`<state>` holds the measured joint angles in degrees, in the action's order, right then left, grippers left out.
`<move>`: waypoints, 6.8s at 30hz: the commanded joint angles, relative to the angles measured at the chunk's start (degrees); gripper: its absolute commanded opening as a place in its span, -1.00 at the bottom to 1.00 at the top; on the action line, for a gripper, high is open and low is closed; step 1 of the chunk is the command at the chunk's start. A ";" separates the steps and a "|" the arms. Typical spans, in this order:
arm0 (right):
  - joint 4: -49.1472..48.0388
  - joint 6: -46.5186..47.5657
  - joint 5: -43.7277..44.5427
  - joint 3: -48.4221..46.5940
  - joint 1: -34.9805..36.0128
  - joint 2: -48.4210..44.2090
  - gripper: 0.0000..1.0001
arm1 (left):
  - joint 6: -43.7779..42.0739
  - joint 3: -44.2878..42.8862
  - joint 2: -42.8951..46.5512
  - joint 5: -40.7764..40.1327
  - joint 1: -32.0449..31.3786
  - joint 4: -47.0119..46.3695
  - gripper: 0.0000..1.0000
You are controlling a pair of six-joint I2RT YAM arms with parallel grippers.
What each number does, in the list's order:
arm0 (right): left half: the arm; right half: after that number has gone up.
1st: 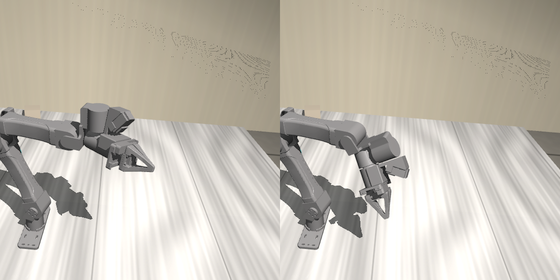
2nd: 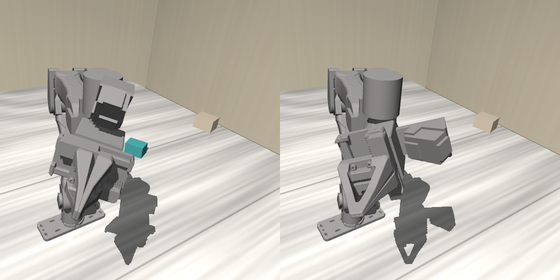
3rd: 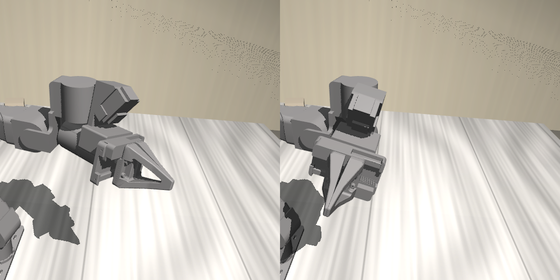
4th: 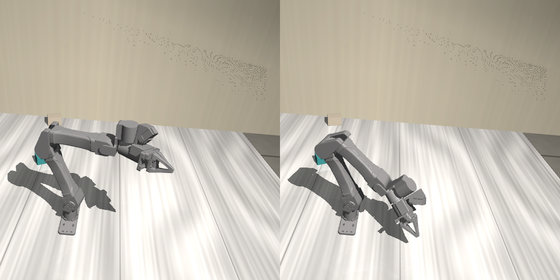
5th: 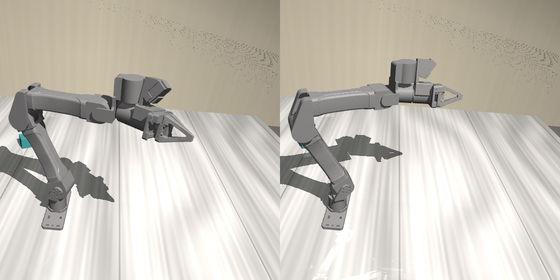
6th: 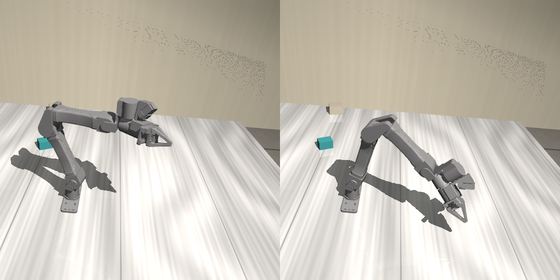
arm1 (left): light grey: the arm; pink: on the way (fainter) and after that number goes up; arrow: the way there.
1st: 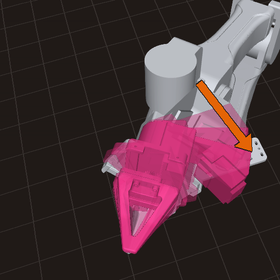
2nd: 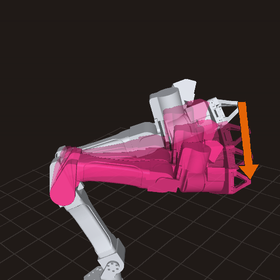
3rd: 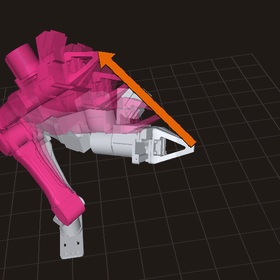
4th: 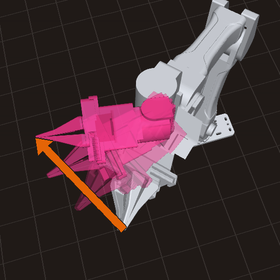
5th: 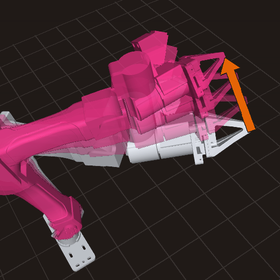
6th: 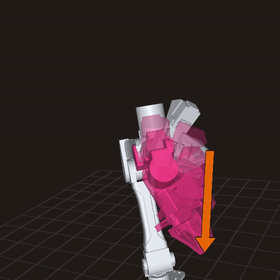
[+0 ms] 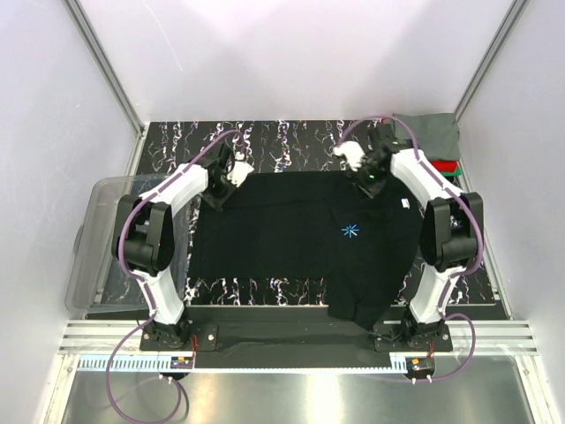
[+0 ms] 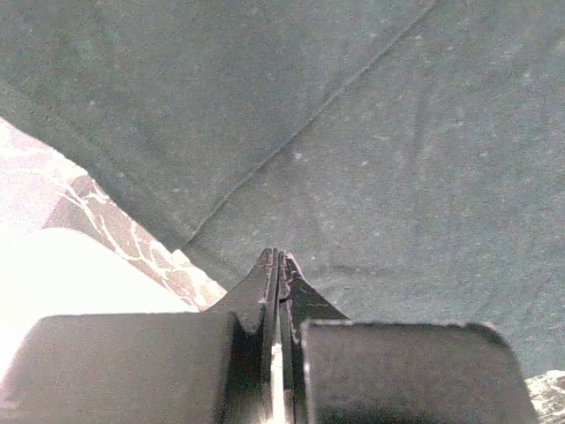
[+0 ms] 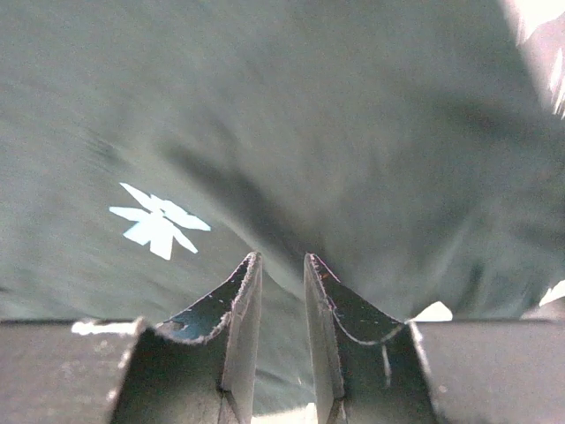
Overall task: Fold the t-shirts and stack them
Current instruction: Fold the tshirt
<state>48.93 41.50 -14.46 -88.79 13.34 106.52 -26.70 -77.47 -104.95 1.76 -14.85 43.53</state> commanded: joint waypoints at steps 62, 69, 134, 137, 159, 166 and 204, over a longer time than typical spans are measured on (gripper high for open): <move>-2.52 2.44 -7.34 13.12 -4.99 -6.68 -0.43 | 0.68 10.23 4.93 3.34 -1.94 0.07 -1.00; -3.58 2.01 -6.37 11.81 -4.64 -2.99 -0.44 | 0.51 10.50 3.43 3.07 -1.94 0.15 -1.00; -15.97 6.75 1.18 20.24 -4.47 -4.39 -0.48 | 1.12 8.21 -1.93 3.16 -2.64 0.68 -1.00; -17.46 7.46 2.42 21.11 -4.55 -3.86 -0.41 | 1.30 7.86 -2.37 3.34 -2.90 0.77 -1.00; -19.22 6.41 2.42 20.77 -4.55 -3.50 -0.91 | 0.95 8.48 -2.10 2.28 -3.61 0.77 -1.00; -13.96 3.95 1.80 20.85 -4.03 -9.92 -1.00 | 1.21 8.21 -2.46 3.42 -3.61 0.15 -1.00; -16.75 2.80 -1.27 18.92 7.40 -1.49 -0.34 | 1.91 10.76 -0.70 3.34 -3.61 -0.99 -1.00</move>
<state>35.38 44.91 -16.80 -67.83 20.10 105.03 -25.41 -68.23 -105.49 3.22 -17.98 45.19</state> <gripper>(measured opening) 0.328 0.008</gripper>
